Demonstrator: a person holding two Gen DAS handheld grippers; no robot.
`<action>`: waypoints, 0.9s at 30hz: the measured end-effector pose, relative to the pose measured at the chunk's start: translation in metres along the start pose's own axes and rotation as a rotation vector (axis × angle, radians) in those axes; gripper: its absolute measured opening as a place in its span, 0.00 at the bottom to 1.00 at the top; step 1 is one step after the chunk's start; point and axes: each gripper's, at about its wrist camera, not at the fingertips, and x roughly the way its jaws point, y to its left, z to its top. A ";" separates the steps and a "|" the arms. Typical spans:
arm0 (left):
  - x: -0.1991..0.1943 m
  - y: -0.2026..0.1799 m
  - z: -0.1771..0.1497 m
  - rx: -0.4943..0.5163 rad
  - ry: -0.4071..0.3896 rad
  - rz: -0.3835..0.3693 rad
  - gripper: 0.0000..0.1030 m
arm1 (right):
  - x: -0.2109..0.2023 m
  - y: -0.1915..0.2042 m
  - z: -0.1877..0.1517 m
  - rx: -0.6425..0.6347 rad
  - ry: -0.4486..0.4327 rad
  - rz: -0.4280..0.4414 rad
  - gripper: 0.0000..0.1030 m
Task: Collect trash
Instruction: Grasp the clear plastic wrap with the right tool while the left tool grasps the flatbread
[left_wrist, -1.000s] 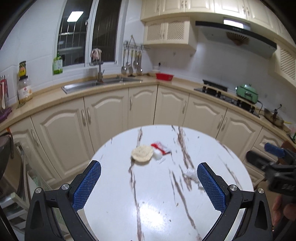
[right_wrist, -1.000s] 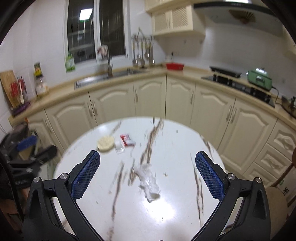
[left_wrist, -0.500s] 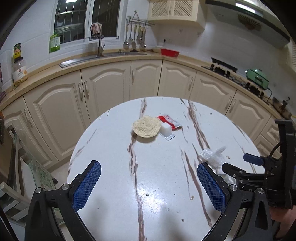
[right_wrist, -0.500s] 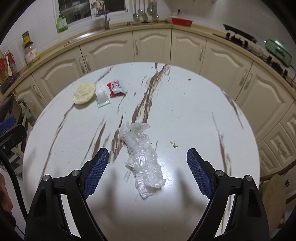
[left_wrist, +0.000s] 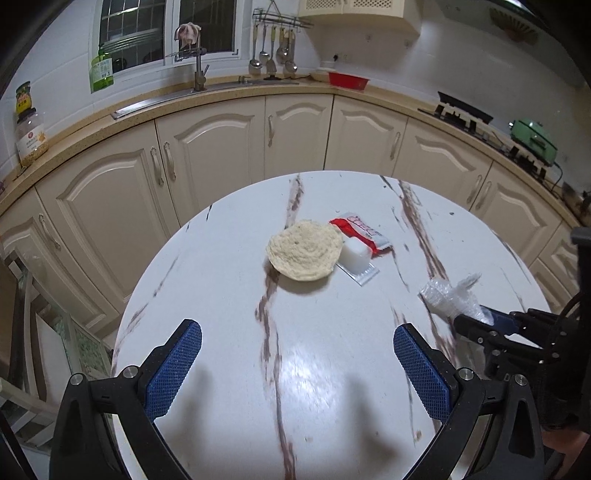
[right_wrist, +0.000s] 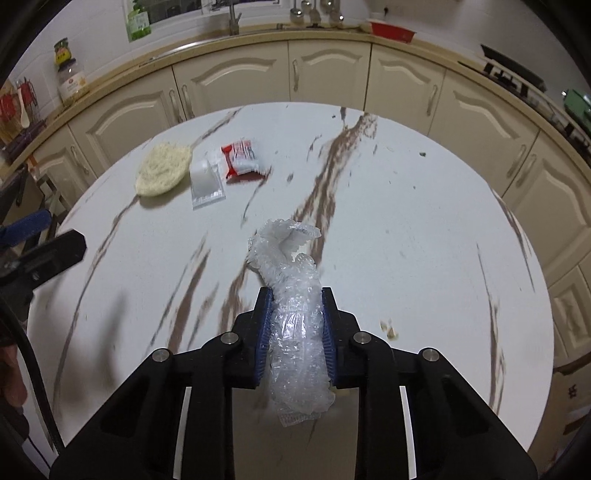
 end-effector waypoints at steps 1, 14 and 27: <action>0.009 -0.002 0.005 0.003 0.002 0.005 0.99 | 0.000 -0.001 0.004 0.005 -0.007 0.006 0.23; 0.131 -0.035 0.062 0.121 0.075 0.060 0.99 | 0.023 -0.024 0.055 0.067 -0.038 0.054 0.23; 0.191 -0.036 0.081 0.166 0.086 -0.101 0.57 | 0.029 -0.029 0.059 0.087 -0.029 0.043 0.23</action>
